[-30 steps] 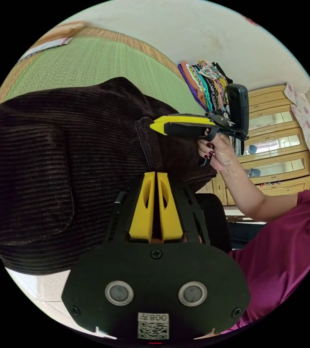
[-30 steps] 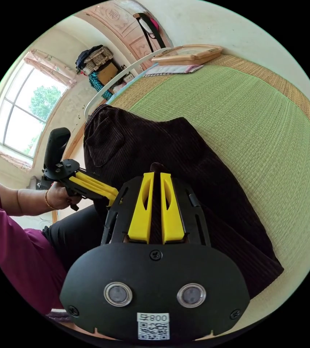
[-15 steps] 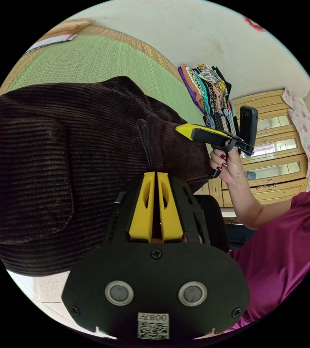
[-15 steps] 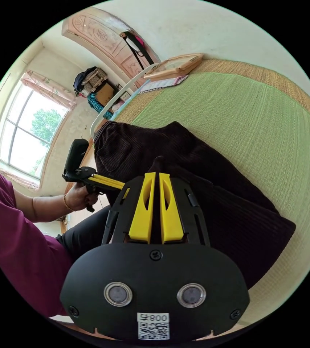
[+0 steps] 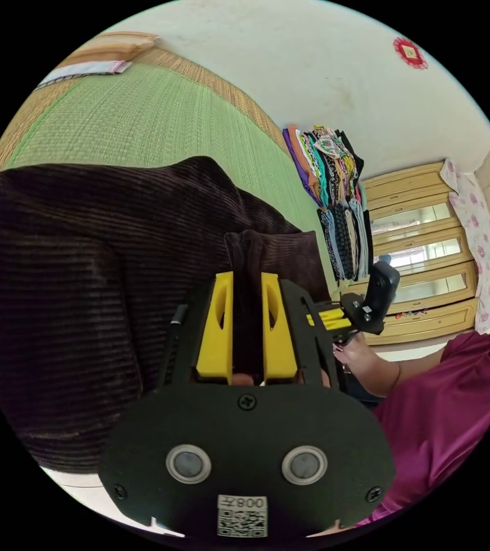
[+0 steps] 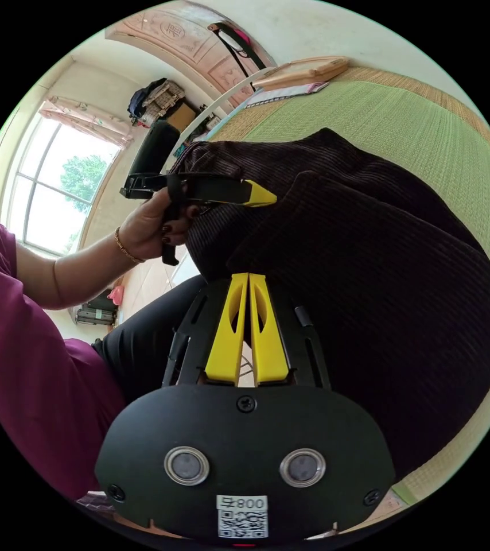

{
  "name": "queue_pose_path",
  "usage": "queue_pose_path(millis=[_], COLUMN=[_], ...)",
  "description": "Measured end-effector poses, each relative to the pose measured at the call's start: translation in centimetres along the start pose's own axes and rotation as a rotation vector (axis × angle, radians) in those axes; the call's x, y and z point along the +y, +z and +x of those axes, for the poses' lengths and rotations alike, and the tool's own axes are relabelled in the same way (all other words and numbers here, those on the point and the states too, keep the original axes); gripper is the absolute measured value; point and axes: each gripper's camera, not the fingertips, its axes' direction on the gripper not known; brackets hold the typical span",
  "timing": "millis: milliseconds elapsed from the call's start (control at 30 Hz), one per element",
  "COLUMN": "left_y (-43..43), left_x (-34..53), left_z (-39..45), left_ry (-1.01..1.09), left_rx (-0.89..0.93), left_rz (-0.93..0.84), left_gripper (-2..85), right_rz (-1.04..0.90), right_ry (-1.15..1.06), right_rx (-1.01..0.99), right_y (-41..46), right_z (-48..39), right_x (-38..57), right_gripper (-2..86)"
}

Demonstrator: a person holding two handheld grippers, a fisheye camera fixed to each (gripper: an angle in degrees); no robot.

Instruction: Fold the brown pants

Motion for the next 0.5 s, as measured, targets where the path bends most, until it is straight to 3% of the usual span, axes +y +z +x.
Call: queue_pose_path(millis=[133,300,500], left_y=[2.7,2.8,5.1], left_x=[-2.0,-2.7,-2.7], left_z=[0.1,2.4,2.8], left_ry=[-0.002,0.080,0.043], left_rx=[0.036,0.093,-0.040], left_rz=[-0.064,-0.009,-0.034], left_gripper=[5.8,4.4,4.5], right_rz=[0.016,0.045,0.028], right_ry=[0.004,0.012,0.013], right_rx=[0.023,0.041,0.013], right_y=[0.6,0.8,3.4], right_z=[0.0,0.0,1.0], right_x=[0.5,0.8,1.3], right_gripper=[0.1,0.1,0.1])
